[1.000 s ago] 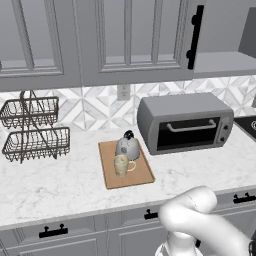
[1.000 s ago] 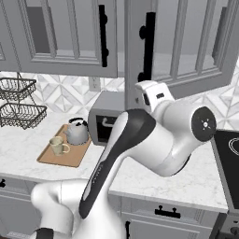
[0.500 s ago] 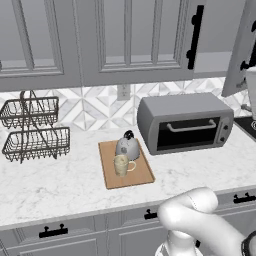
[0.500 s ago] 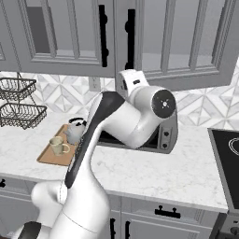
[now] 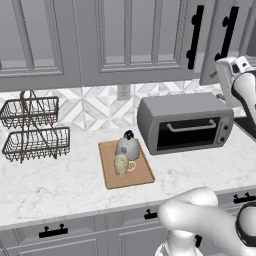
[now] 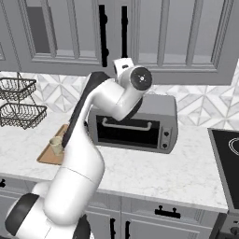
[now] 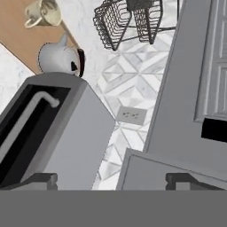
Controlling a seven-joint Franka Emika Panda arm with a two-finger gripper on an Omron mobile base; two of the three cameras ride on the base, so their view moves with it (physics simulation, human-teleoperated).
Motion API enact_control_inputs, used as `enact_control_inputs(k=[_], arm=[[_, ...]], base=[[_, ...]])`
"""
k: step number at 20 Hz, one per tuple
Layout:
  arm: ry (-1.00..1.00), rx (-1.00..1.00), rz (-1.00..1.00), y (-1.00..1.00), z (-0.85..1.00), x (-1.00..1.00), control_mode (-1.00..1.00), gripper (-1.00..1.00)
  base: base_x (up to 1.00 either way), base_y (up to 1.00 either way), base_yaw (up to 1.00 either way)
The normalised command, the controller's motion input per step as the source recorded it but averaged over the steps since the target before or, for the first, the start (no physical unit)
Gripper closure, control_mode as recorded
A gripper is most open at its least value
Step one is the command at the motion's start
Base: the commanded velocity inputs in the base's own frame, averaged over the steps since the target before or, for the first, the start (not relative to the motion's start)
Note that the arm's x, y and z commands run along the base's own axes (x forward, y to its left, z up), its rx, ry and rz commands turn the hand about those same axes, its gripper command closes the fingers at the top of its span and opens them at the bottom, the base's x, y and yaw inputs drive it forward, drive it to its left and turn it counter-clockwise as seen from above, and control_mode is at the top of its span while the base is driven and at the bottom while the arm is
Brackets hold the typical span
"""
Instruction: Pick the kettle from the counter and place it on the tray. Then pick the mug from the cabinet and place it on the tray. Then close the cabinet doors.
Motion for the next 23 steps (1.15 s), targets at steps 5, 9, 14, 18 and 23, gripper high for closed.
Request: enact_control_inputs(k=[5, 9, 14, 18, 23], arm=[[0.05, 0.0, -0.14, -0.02, -0.01, 0.69, -1.0, -1.0], [0.01, 0.0, -0.23, -0.01, -0.05, 0.74, -1.0, -1.0], [0.03, 0.0, -0.24, -0.04, -0.06, 0.71, -1.0, -1.0], [0.0, 0.0, -0.19, -0.11, -0.17, 0.43, -1.0, -1.0], [0.0, 0.01, -0.13, -0.18, -0.01, 0.24, -1.0, -1.0]], base=[[0.0, 0.0, 0.0], [0.0, 0.0, 0.0], [0.0, 0.0, 0.0], [0.0, 0.0, 0.0], [0.0, 0.0, 0.0]])
